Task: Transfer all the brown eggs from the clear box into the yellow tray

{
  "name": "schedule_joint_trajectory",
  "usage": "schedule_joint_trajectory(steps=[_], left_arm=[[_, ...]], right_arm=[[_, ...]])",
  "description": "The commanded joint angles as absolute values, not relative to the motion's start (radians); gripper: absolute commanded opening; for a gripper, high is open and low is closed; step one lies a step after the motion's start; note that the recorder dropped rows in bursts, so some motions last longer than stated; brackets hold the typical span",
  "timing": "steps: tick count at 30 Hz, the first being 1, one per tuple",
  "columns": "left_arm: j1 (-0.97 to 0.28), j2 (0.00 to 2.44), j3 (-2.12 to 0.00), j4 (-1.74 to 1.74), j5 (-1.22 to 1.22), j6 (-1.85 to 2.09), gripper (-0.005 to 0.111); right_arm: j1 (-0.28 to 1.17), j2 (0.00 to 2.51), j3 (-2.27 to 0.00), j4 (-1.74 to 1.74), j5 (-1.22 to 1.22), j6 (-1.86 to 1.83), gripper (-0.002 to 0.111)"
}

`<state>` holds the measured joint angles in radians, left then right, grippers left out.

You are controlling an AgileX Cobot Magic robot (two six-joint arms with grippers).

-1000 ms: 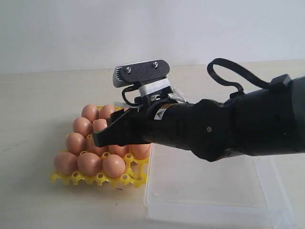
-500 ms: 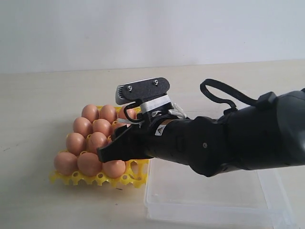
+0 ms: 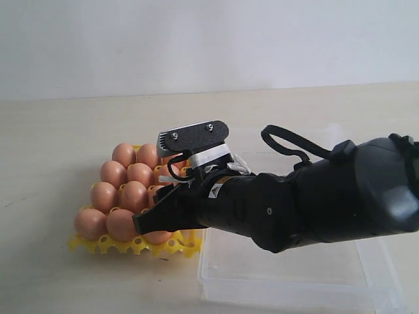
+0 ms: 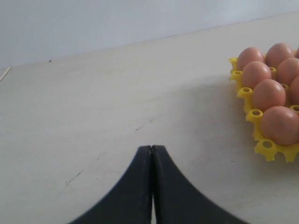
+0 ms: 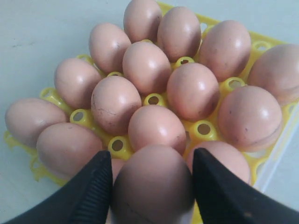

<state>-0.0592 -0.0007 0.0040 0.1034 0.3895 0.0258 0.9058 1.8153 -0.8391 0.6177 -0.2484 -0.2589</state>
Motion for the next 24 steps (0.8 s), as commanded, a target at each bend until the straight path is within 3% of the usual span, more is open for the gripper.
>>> schedule_joint_trajectory(steps=[1, 24], left_arm=[[-0.057, 0.000, 0.000, 0.101, 0.380, 0.023, 0.000], [-0.057, 0.000, 0.000, 0.101, 0.380, 0.023, 0.000]], right_arm=[[0.908, 1.814, -0.834, 0.622, -0.275, -0.272, 0.000], [0.894, 1.814, -0.834, 0.628, -0.233, -0.290, 0.000]])
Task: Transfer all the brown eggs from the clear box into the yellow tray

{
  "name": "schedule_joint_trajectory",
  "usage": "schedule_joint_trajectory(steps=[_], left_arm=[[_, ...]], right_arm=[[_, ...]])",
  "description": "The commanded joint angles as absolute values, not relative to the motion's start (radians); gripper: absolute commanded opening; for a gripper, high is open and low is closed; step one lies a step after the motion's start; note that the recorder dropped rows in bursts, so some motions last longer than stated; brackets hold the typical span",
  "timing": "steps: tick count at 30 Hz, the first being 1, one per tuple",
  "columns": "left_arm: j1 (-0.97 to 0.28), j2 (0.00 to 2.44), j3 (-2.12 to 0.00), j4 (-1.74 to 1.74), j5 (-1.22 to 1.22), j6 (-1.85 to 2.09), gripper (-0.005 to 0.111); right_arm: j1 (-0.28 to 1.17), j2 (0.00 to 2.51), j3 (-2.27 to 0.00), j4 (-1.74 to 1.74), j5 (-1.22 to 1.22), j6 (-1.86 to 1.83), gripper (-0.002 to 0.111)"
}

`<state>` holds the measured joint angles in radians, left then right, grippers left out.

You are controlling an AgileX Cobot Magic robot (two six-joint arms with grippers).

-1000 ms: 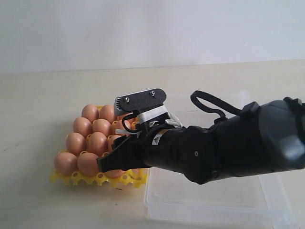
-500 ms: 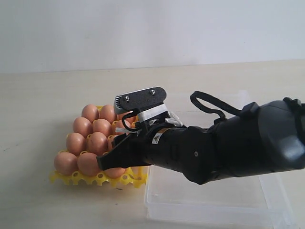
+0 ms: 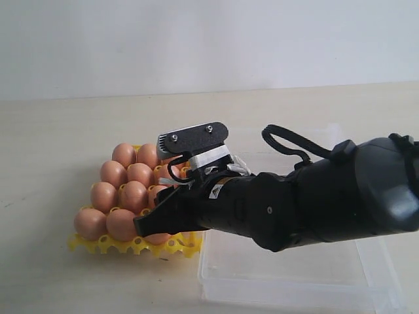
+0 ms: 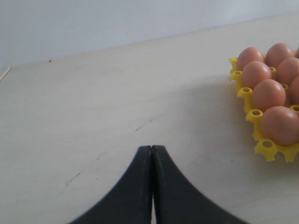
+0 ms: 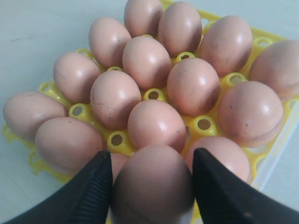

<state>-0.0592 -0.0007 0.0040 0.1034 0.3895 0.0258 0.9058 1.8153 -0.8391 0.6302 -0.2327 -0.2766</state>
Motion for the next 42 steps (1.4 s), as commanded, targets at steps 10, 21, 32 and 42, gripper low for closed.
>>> schedule_joint_trajectory(steps=[10, 21, 32, 42], left_arm=[[-0.057, 0.000, 0.000, 0.101, 0.380, 0.023, 0.000], [-0.057, 0.000, 0.000, 0.101, 0.380, 0.023, 0.000], [-0.057, 0.000, 0.000, 0.101, 0.380, 0.023, 0.000], [-0.057, 0.000, 0.000, 0.101, 0.380, 0.023, 0.000]], right_arm=[[0.881, 1.814, -0.834, 0.628, -0.222, -0.321, 0.000], [0.881, 1.814, -0.834, 0.628, -0.220, -0.340, 0.051], [0.881, 1.775, -0.834, 0.626, -0.244, -0.340, 0.056], [0.658, 1.483, -0.710, 0.620, -0.216, -0.558, 0.000]])
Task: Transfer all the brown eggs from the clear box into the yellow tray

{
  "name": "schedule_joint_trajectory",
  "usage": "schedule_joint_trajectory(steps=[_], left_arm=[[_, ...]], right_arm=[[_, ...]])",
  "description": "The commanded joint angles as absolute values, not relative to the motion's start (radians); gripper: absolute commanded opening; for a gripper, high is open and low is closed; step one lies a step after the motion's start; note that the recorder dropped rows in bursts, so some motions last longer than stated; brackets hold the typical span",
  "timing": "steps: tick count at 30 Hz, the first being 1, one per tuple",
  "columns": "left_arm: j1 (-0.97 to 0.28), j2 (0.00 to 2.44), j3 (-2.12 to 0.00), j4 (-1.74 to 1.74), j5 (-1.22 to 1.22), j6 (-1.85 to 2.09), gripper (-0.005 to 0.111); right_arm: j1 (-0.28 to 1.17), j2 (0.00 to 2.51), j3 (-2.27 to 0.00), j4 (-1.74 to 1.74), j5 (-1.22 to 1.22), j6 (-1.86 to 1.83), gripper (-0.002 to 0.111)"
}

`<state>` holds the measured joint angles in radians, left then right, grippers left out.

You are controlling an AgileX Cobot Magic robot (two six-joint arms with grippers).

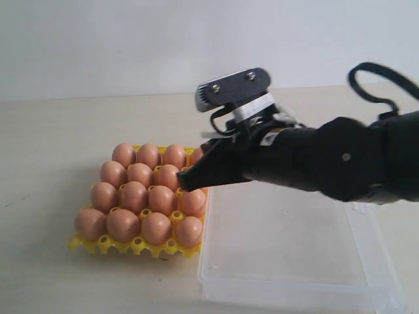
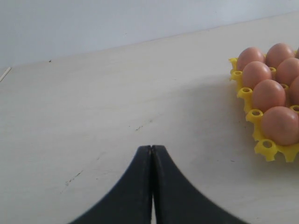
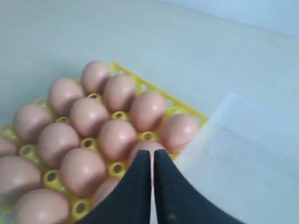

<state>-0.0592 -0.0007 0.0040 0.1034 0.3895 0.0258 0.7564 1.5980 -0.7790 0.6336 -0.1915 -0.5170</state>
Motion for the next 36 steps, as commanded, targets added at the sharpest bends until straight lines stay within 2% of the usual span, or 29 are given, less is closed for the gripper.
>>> schedule_joint_trajectory(steps=[1, 9, 16, 20, 25, 36], left_arm=[[-0.057, 0.000, 0.000, 0.101, 0.380, 0.023, 0.000], [-0.057, 0.000, 0.000, 0.101, 0.380, 0.021, 0.000], [-0.057, 0.000, 0.000, 0.101, 0.380, 0.021, 0.000], [-0.057, 0.000, 0.000, 0.101, 0.380, 0.023, 0.000], [-0.057, 0.000, 0.000, 0.101, 0.380, 0.023, 0.000], [-0.057, 0.000, 0.000, 0.101, 0.380, 0.023, 0.000]], right_arm=[[0.625, 1.450, -0.688, 0.617, -0.216, -0.558, 0.000], [0.439, 1.239, -0.508, 0.546, -0.218, -0.548, 0.000], [0.430, 1.110, -0.401, 0.575, -0.332, -0.365, 0.000], [0.430, 1.005, -0.322, 0.592, -0.461, -0.491, 0.000], [0.430, 0.882, -0.233, 0.797, -0.619, -0.699, 0.000], [0.430, 0.700, -0.229, 0.856, -0.548, -0.783, 0.000]])
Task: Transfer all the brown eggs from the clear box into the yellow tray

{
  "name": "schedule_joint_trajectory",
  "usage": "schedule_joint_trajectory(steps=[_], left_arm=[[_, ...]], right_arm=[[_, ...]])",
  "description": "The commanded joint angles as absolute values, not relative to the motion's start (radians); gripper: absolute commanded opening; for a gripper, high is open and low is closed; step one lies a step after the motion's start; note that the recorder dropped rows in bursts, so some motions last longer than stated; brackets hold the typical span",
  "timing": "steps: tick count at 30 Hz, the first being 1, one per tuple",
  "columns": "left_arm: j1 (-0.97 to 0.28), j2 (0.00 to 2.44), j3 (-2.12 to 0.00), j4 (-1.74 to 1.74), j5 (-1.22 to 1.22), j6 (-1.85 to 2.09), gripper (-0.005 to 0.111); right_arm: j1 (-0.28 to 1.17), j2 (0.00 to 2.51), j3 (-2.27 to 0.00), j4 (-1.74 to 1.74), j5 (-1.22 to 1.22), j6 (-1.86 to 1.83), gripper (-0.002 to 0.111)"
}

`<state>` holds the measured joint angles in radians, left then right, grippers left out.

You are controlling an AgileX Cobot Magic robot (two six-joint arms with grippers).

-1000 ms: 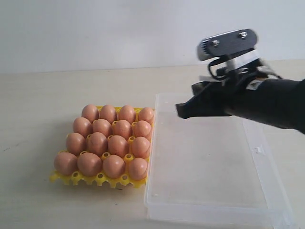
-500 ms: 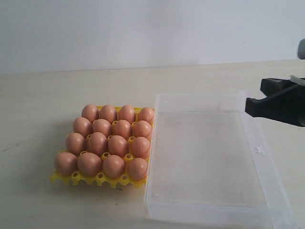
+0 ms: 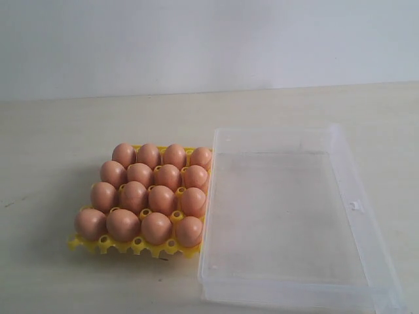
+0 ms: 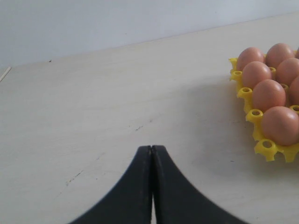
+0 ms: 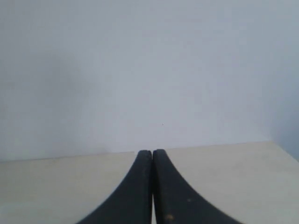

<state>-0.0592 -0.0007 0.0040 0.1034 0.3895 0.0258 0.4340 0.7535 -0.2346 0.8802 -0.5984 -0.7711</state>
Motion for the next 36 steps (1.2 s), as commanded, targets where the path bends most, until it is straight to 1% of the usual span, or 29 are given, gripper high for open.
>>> schedule_joint_trajectory(steps=[1, 8, 10, 13, 14, 15, 16, 20, 23, 25, 27, 36], left_arm=[[-0.057, 0.000, 0.000, 0.101, 0.380, 0.023, 0.000], [-0.057, 0.000, 0.000, 0.101, 0.380, 0.023, 0.000], [-0.057, 0.000, 0.000, 0.101, 0.380, 0.023, 0.000], [-0.057, 0.000, 0.000, 0.101, 0.380, 0.023, 0.000], [-0.057, 0.000, 0.000, 0.101, 0.380, 0.023, 0.000], [-0.057, 0.000, 0.000, 0.101, 0.380, 0.023, 0.000], [-0.057, 0.000, 0.000, 0.101, 0.380, 0.023, 0.000], [-0.057, 0.000, 0.000, 0.101, 0.380, 0.023, 0.000], [-0.057, 0.000, 0.000, 0.101, 0.380, 0.023, 0.000], [-0.057, 0.000, 0.000, 0.103, 0.380, 0.023, 0.000], [-0.057, 0.000, 0.000, 0.103, 0.380, 0.023, 0.000], [-0.057, 0.000, 0.000, 0.103, 0.380, 0.023, 0.000]], right_arm=[[0.430, 0.692, -0.229, 0.840, -0.508, -0.783, 0.000], [0.430, 0.610, -0.221, 0.569, -0.137, -0.783, 0.000], [0.421, 0.555, -0.200, 0.520, -0.111, -0.783, 0.000], [0.348, 0.476, -0.154, 0.463, -0.113, -0.783, 0.000], [0.280, 0.420, -0.124, 0.463, -0.107, -0.783, 0.000], [0.253, 0.394, -0.109, 0.463, -0.105, -0.783, 0.000], [0.193, 0.344, -0.066, 0.434, -0.096, -0.783, 0.000], [0.110, 0.245, 0.000, 0.431, -0.024, -0.783, 0.000], [0.091, 0.150, 0.000, 0.445, 0.204, -0.783, 0.000], [0.091, 0.058, 0.000, 0.445, 0.306, -0.783, 0.000], [0.087, 0.000, 0.000, 0.445, 0.296, -0.781, 0.000], [0.085, 0.000, 0.000, 0.426, 0.282, -0.774, 0.000]])
